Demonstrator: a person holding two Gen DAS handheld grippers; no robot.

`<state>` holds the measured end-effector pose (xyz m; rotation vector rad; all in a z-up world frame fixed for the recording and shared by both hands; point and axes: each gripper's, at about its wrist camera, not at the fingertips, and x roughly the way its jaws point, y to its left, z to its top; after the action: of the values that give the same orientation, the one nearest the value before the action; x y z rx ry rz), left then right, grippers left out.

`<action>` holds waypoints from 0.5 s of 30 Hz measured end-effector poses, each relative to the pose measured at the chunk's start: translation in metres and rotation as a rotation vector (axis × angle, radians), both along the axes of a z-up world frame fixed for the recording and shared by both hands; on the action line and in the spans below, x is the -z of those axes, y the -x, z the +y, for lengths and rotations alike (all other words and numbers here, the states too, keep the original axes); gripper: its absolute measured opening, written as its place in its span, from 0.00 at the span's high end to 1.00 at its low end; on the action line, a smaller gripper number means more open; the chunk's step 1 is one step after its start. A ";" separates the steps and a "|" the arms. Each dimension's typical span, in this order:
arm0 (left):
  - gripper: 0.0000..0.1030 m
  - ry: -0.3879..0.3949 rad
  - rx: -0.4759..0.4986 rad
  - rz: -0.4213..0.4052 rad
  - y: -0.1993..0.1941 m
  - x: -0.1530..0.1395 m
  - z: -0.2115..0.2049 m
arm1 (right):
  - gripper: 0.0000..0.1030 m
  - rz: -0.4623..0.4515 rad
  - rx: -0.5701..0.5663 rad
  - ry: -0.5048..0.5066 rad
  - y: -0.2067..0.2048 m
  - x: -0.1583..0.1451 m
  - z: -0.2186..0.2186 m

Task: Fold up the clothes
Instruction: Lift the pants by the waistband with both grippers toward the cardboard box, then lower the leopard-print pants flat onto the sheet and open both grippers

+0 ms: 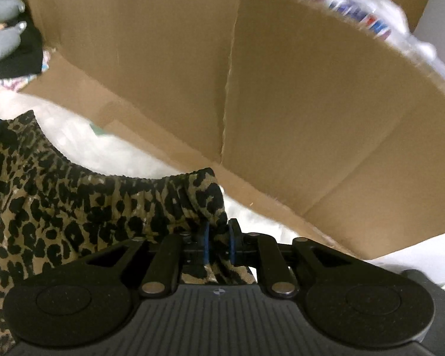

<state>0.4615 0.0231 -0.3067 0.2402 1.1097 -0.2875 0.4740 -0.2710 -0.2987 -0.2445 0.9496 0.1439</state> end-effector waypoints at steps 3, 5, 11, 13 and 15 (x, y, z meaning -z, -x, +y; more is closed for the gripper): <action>0.56 0.012 0.012 -0.017 0.008 -0.003 0.001 | 0.75 0.008 0.017 -0.048 0.003 0.008 -0.008; 0.54 0.017 0.022 -0.011 0.012 -0.003 0.002 | 0.75 0.013 0.021 -0.109 0.011 0.006 -0.017; 0.53 0.030 0.012 -0.015 0.024 -0.010 0.000 | 0.74 -0.010 0.041 -0.206 0.046 -0.005 -0.030; 0.53 0.037 0.005 -0.027 0.029 -0.014 -0.002 | 0.74 -0.022 0.065 -0.243 0.061 -0.011 -0.034; 0.53 0.051 -0.002 -0.040 0.035 -0.020 -0.005 | 0.74 -0.035 0.077 -0.272 0.075 -0.018 -0.039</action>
<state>0.4266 0.0186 -0.2866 0.1992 1.0620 -0.3079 0.3987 -0.3102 -0.2806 0.0406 0.8922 0.1950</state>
